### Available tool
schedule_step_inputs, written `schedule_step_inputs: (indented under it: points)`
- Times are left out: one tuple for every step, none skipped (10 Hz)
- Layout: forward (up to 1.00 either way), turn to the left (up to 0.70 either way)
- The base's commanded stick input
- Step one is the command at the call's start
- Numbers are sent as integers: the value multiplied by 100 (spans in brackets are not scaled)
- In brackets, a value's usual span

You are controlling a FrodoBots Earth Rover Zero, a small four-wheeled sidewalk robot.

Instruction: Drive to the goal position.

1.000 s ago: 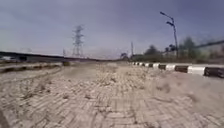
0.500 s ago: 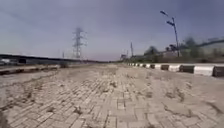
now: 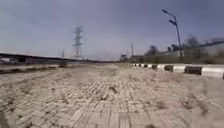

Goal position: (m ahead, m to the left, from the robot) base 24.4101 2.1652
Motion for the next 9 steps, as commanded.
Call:
schedule_step_inputs:
  points:
    - [100, 0]
    - [100, 0]
    - [100, 0]
    - [100, 0]
    - [100, 0]
    - [100, 0]
    - [100, 0]
    - [100, 0]
    - [100, 0]
